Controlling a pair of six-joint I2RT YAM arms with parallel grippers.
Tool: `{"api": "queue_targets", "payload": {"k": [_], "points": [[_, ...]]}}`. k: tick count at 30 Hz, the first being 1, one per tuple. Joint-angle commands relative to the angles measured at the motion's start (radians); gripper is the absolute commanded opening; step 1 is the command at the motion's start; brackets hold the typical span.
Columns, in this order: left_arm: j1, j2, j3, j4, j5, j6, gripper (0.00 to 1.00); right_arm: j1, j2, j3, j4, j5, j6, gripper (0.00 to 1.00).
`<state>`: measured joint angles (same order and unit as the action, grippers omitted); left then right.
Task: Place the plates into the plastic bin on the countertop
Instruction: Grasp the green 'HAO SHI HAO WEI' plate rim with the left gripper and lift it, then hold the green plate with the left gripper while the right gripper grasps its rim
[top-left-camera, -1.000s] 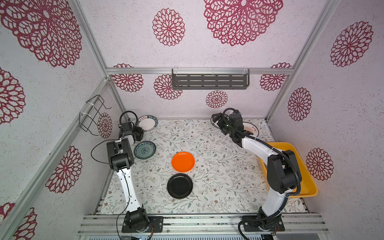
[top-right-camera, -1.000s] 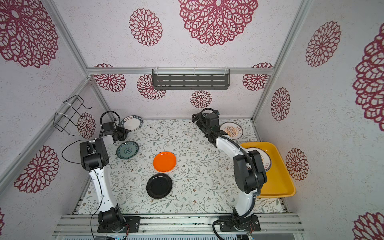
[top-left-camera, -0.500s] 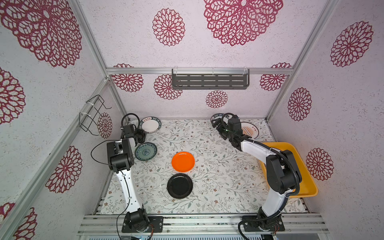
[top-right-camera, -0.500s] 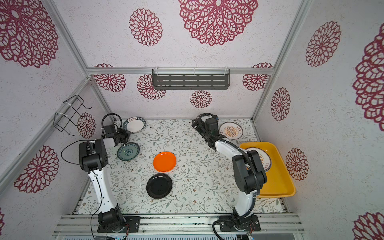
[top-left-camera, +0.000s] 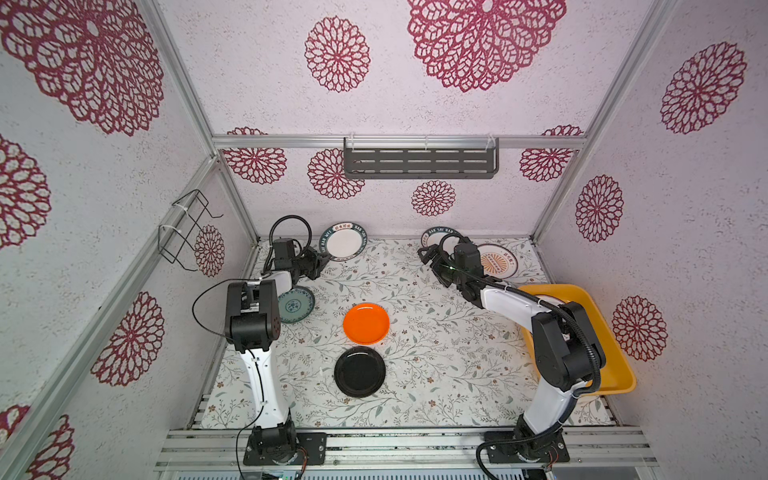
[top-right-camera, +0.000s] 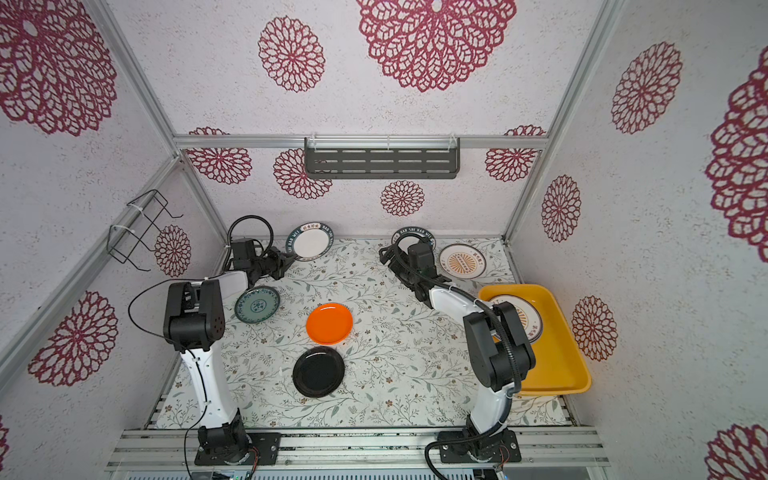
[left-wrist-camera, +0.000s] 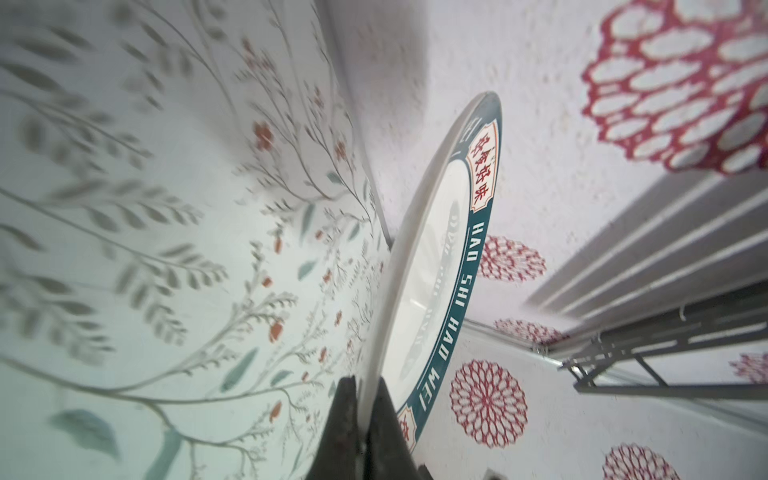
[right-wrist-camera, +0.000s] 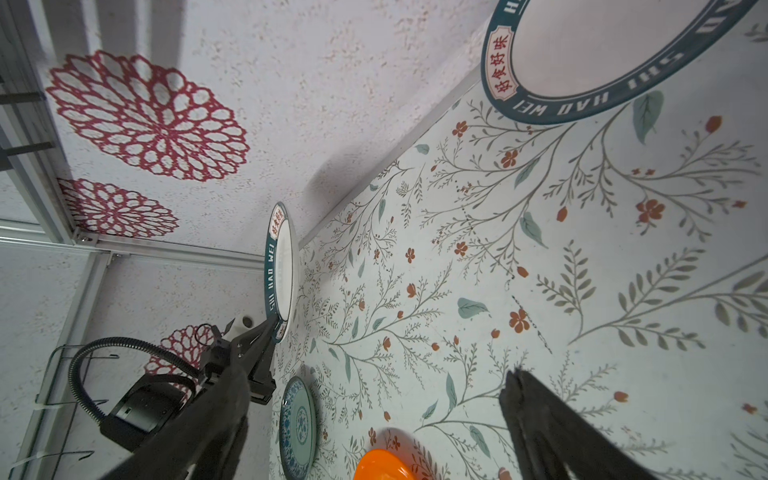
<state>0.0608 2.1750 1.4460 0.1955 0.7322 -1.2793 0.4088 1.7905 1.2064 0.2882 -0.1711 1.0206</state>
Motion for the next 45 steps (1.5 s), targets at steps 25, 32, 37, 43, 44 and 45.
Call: {"api": "queue_targets", "payload": {"k": [25,32,37,43,44,45], "points": [[-0.182,-0.063,0.298,-0.521,0.248,0.399,0.1,0.019,0.188,0.289,-0.112,-0.162,-0.067,0.37],[-0.193,-0.071,0.32,-0.544,0.199,0.418,0.25,0.019,0.189,0.279,-0.128,-0.161,-0.049,0.03],[-0.194,-0.078,0.314,-0.55,0.17,0.428,0.39,0.018,0.187,0.267,-0.118,-0.169,-0.037,0.0],[-0.194,-0.131,0.291,-0.61,0.051,0.505,0.73,0.013,0.162,0.25,-0.118,-0.154,-0.04,0.0],[-0.194,-0.14,0.288,-0.622,0.03,0.519,0.76,0.012,0.157,0.246,-0.118,-0.153,-0.038,0.0],[-0.194,-0.152,0.281,-0.629,0.009,0.529,0.8,0.008,0.152,0.241,-0.117,-0.149,-0.036,0.0]]}}
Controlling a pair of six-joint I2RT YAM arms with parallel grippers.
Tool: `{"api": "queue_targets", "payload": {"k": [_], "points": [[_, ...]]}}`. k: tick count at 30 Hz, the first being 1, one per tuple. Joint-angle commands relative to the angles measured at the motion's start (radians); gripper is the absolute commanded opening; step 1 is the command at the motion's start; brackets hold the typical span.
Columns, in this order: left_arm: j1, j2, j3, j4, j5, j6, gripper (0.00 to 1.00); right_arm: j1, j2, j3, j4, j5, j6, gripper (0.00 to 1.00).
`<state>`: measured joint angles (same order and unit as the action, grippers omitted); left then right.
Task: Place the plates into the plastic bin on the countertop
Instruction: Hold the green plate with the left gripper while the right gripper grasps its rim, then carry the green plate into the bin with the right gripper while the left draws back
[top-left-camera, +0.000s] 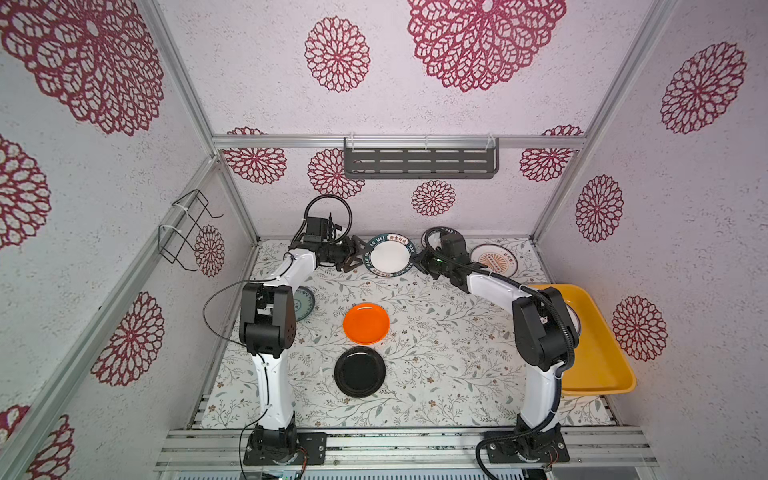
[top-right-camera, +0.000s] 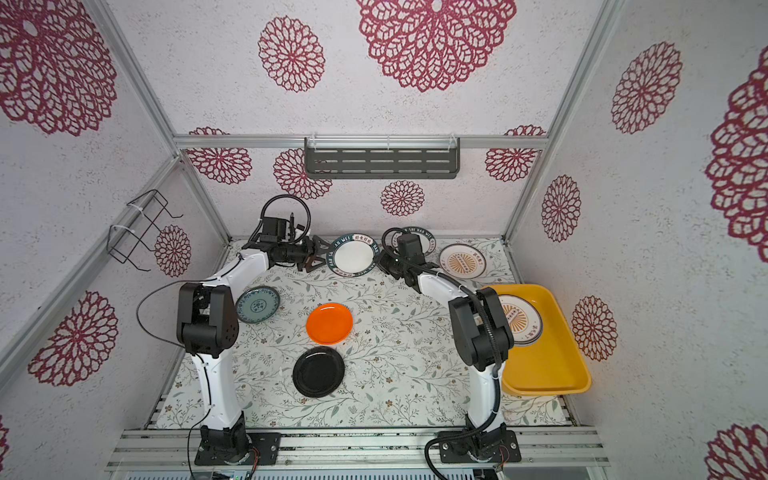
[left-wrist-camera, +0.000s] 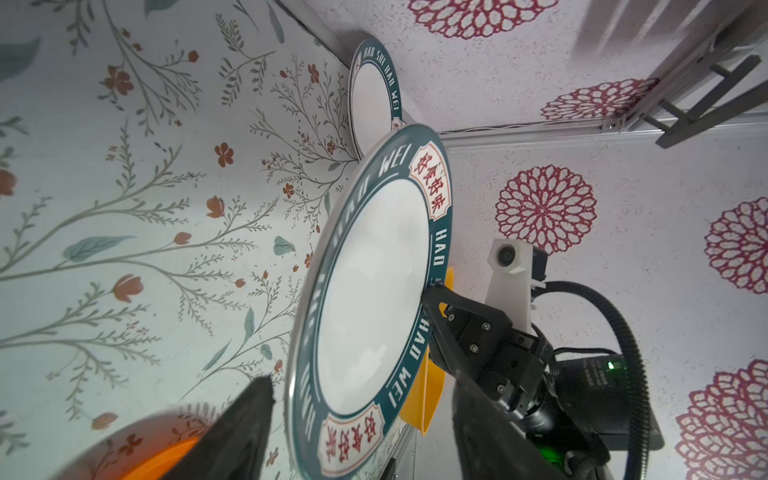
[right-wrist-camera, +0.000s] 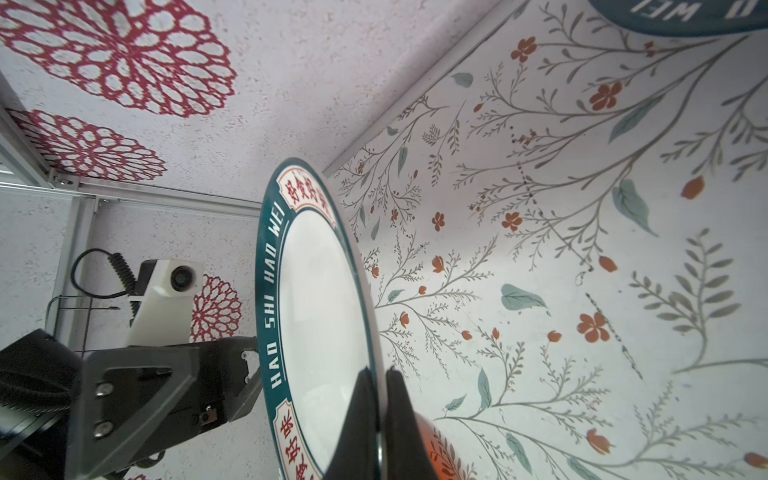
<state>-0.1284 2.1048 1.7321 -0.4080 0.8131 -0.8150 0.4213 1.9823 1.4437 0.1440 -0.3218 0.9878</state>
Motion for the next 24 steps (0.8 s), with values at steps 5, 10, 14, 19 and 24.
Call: {"api": "queue_targets", "payload": {"k": [5,10,14,19,24], "points": [[-0.005,-0.166,-0.06,-0.034,-0.193,0.098,0.95,-0.025,-0.08,-0.035,0.03,0.033,-0.001,0.0],[-0.007,-0.234,-0.111,0.027,-0.283,0.101,0.97,-0.083,-0.16,-0.112,0.015,0.088,-0.007,0.0],[-0.016,-0.291,-0.166,0.132,-0.299,0.107,0.97,-0.146,-0.271,-0.214,0.018,0.142,-0.021,0.0],[-0.033,-0.305,-0.199,0.199,-0.295,0.13,0.97,-0.233,-0.394,-0.24,-0.16,0.267,-0.136,0.0],[-0.063,-0.327,-0.219,0.227,-0.319,0.178,0.97,-0.359,-0.55,-0.348,-0.192,0.313,-0.143,0.0]]}}
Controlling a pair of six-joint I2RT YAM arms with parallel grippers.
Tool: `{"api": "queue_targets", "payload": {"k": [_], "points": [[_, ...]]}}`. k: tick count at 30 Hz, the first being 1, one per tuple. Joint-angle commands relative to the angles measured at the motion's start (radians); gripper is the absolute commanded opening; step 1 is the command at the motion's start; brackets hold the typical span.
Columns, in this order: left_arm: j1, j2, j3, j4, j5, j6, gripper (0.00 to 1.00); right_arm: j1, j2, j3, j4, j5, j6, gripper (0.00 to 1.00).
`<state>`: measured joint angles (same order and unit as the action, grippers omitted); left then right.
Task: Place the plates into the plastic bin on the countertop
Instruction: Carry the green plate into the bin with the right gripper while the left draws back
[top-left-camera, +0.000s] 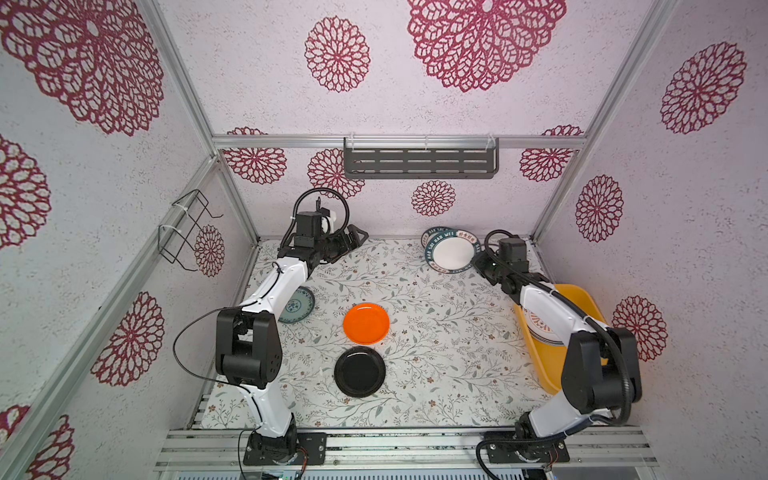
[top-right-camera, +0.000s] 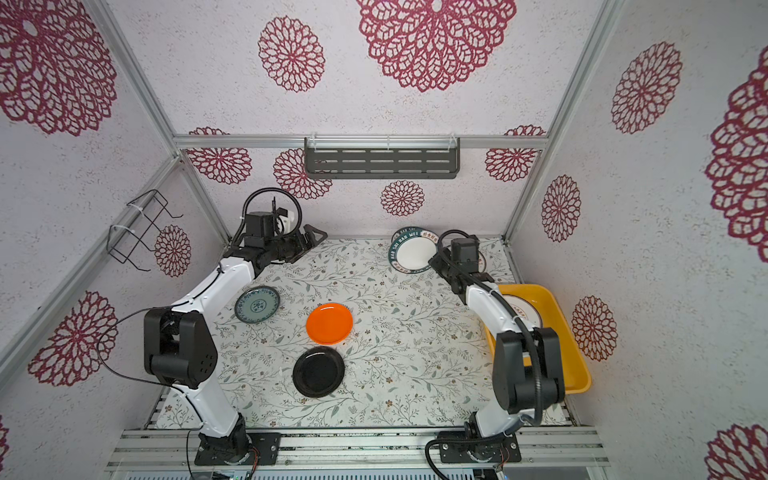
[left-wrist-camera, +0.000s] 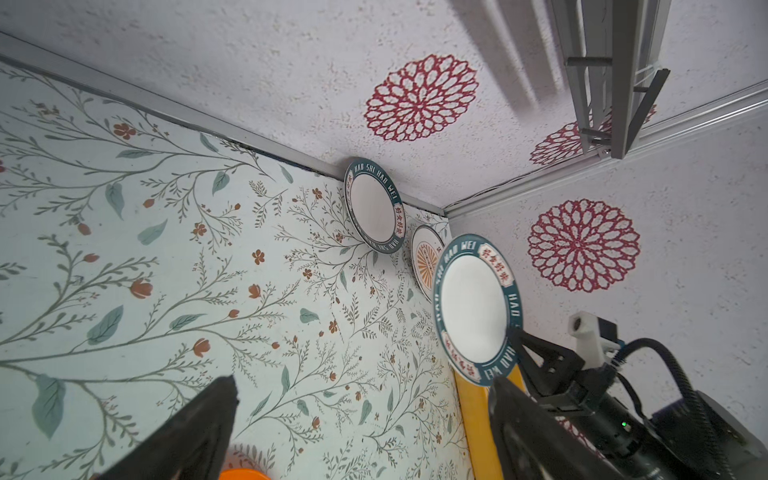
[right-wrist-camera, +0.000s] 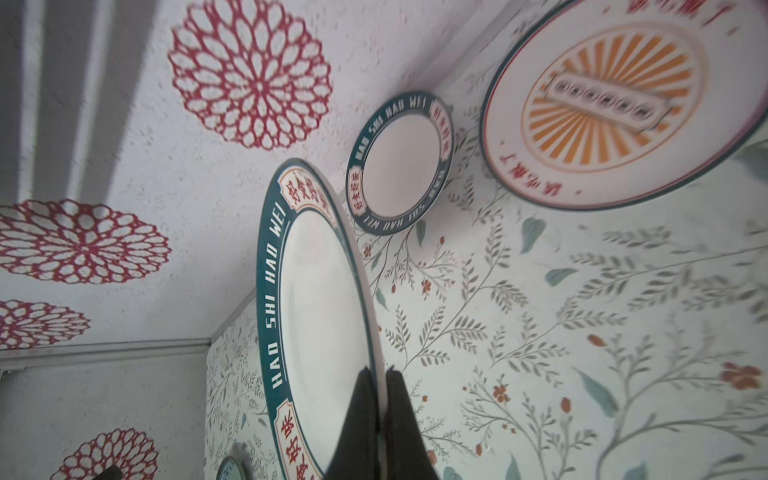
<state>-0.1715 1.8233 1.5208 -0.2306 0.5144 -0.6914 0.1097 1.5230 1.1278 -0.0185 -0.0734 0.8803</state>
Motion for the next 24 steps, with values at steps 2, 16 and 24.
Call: {"api": "queue_targets", "payload": {"k": [2,16,24], "points": [[-0.029,-0.046,0.0,0.047,-0.027,0.07,0.97,-0.102,-0.162,-0.082,-0.037,0.077,-0.037,0.0],[-0.053,0.034,0.125,0.017,-0.025,0.074,0.97,-0.479,-0.442,-0.264,-0.188,0.024,-0.071,0.0],[-0.053,0.047,0.138,0.025,-0.043,0.057,0.97,-0.673,-0.501,-0.386,-0.153,-0.096,-0.03,0.0]]}}
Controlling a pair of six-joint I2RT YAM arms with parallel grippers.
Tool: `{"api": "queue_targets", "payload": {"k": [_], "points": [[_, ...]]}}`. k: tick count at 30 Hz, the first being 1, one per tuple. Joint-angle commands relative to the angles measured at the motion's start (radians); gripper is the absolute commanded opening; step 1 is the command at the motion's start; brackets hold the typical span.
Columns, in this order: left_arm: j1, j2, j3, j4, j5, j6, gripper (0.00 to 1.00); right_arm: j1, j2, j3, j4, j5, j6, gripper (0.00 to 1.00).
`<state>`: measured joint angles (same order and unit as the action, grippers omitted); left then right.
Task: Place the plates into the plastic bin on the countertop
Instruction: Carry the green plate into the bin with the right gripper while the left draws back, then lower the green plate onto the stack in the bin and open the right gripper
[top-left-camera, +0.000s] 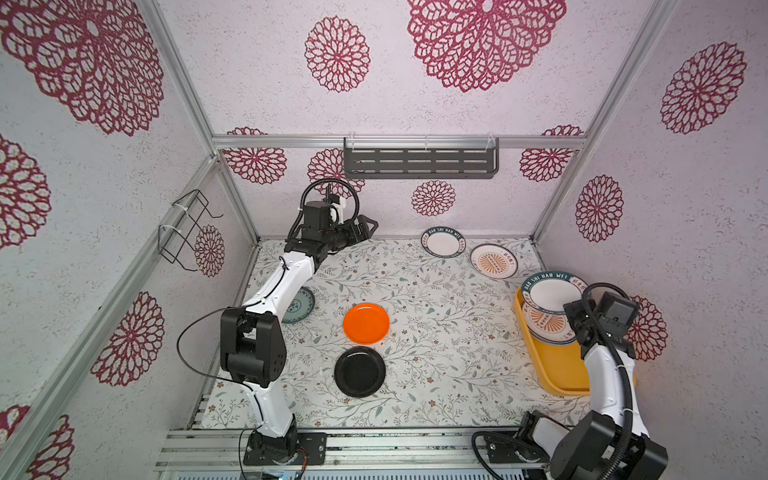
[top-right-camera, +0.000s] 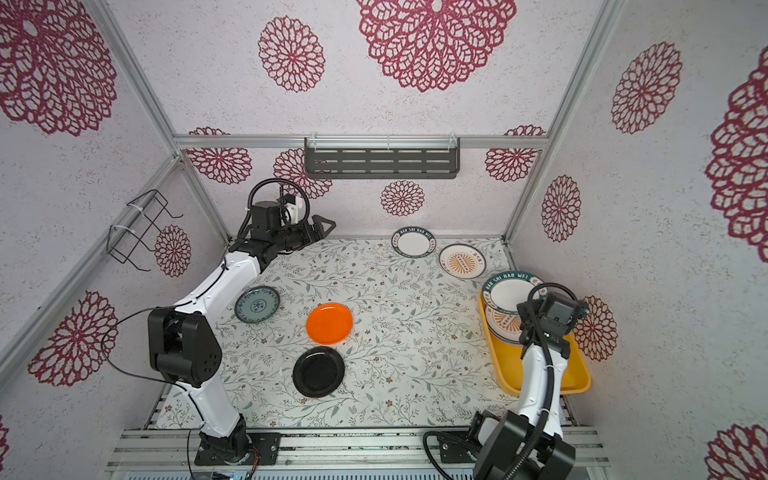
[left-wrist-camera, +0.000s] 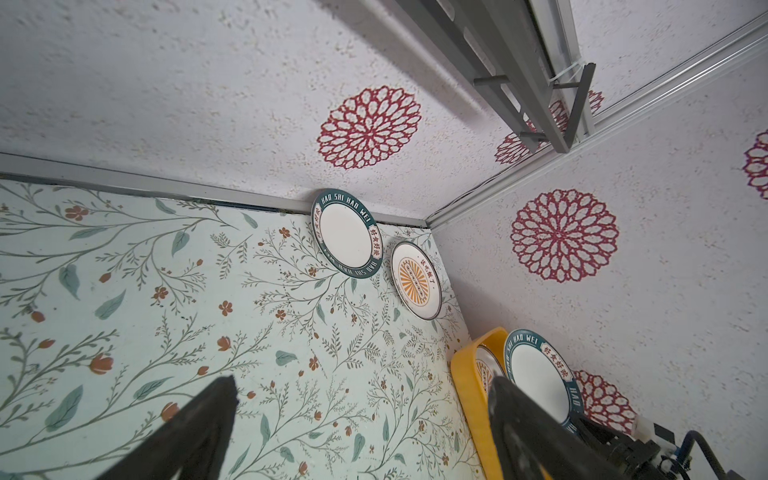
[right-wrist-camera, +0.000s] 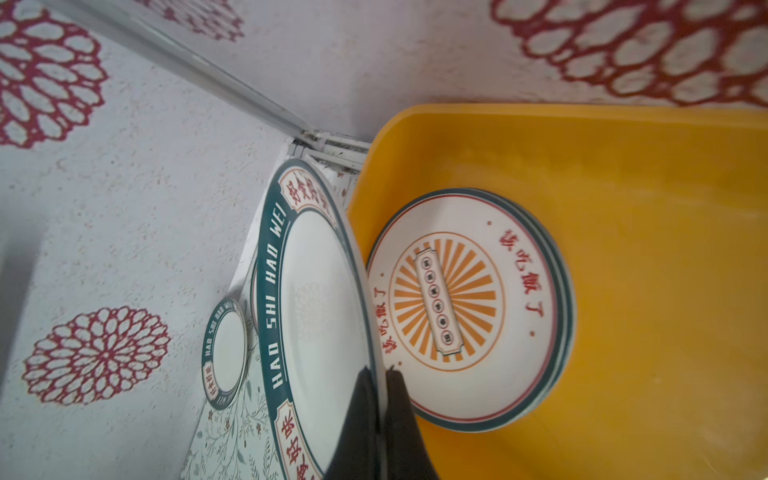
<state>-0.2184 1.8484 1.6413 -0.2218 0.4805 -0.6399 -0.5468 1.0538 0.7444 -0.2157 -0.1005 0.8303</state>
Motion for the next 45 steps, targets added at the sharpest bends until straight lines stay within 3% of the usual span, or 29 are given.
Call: {"api": "queue_targets", "payload": {"k": [1,11,20,32,35,39,45], "points": [[-0.007,0.024,0.018,0.013,-0.01,0.005,0.97,-0.027,-0.031,-0.013,0.043,-0.072,0.02,0.0],[-0.007,0.021,0.009,0.008,-0.008,-0.008,0.97,-0.113,-0.014,-0.121,0.114,-0.099,0.017,0.0],[-0.009,0.009,0.036,-0.053,-0.016,-0.024,0.97,-0.154,0.096,-0.142,0.205,-0.149,0.006,0.0],[-0.013,-0.045,0.005,-0.136,-0.065,-0.106,0.97,-0.165,0.17,-0.062,0.088,-0.211,-0.092,0.0],[-0.018,-0.064,0.023,-0.228,-0.132,-0.043,0.97,-0.17,0.187,-0.049,0.086,-0.236,-0.106,0.0],[-0.036,-0.106,0.105,-0.453,-0.421,0.144,0.97,-0.179,0.208,-0.026,0.076,-0.268,-0.136,0.0],[-0.043,-0.146,0.096,-0.5,-0.457,0.123,0.97,-0.19,0.272,-0.005,0.084,-0.346,-0.183,0.0]]}}
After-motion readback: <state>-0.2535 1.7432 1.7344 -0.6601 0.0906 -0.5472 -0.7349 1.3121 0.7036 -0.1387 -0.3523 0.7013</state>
